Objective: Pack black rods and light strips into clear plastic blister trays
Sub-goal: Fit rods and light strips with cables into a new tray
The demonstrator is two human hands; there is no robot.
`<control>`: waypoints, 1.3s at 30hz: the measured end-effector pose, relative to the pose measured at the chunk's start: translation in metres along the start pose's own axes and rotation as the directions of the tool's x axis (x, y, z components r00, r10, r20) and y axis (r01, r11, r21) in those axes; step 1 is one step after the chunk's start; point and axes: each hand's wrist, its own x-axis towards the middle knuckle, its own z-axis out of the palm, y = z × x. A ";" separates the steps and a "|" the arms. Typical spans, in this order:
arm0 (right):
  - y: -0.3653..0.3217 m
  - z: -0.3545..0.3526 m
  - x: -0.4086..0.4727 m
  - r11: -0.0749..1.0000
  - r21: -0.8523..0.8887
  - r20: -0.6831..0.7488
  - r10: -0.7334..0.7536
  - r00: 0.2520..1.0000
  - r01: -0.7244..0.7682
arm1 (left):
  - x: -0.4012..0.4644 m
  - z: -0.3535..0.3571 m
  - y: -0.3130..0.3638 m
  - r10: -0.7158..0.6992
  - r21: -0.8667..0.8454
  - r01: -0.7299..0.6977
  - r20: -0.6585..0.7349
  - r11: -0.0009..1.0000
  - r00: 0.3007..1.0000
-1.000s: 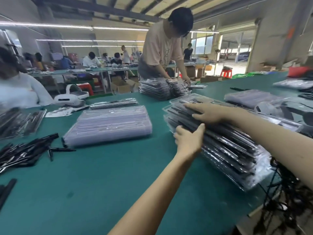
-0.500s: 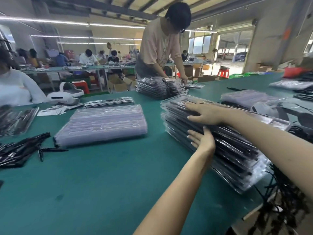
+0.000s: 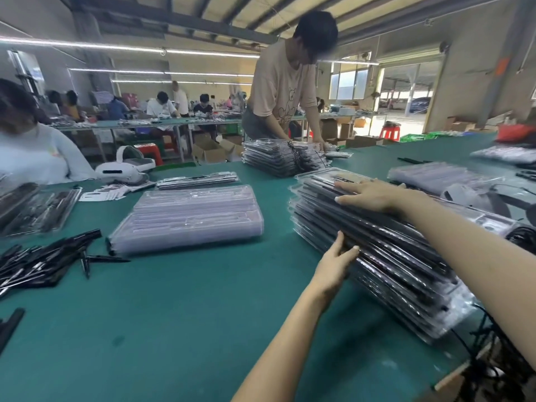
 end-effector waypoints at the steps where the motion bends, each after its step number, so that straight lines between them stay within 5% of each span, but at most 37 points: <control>1: -0.001 0.000 0.000 1.000 0.005 0.009 0.010 1.000 -0.010 | -0.003 0.001 0.000 0.002 -0.008 -0.002 0.020 1.000 1.000; 16: -0.032 -0.007 -0.002 0.968 -0.222 0.080 0.136 0.987 -0.115 | -0.021 -0.047 -0.017 -0.057 -0.003 0.057 -0.023 0.998 0.998; 20: -0.041 -0.001 0.010 0.965 -0.226 -0.054 0.122 0.991 -0.131 | -0.028 -0.081 -0.030 -0.066 0.121 0.077 -0.098 0.990 0.993; 22: -0.056 0.004 0.021 0.961 -0.274 -0.214 -0.015 0.977 -0.045 | -0.034 -0.110 -0.034 0.004 0.373 0.054 -0.154 0.926 0.988; 25: -0.100 0.023 0.034 0.955 -0.227 -0.393 -0.270 0.879 0.191 | -0.043 -0.165 -0.037 0.130 0.709 0.036 -0.179 0.705 0.975; 29: -0.178 0.064 0.048 0.876 0.165 -0.333 -0.384 0.861 0.454 | -0.052 -0.241 -0.040 0.257 0.836 0.154 -0.329 0.526 0.909; 34: -0.263 0.106 0.073 0.694 0.596 -0.199 -0.360 0.911 0.404 | -0.070 -0.316 -0.057 0.342 0.844 0.386 -0.512 0.373 0.788; 37: -0.293 0.122 0.101 0.750 0.550 -0.169 -0.331 0.928 0.367 | -0.064 -0.333 -0.066 0.364 0.818 0.407 -0.554 0.407 0.749; 39: -0.307 0.128 0.119 0.813 0.470 -0.198 -0.282 0.939 0.344 | -0.053 -0.342 -0.064 0.443 0.873 0.370 -0.481 0.317 0.757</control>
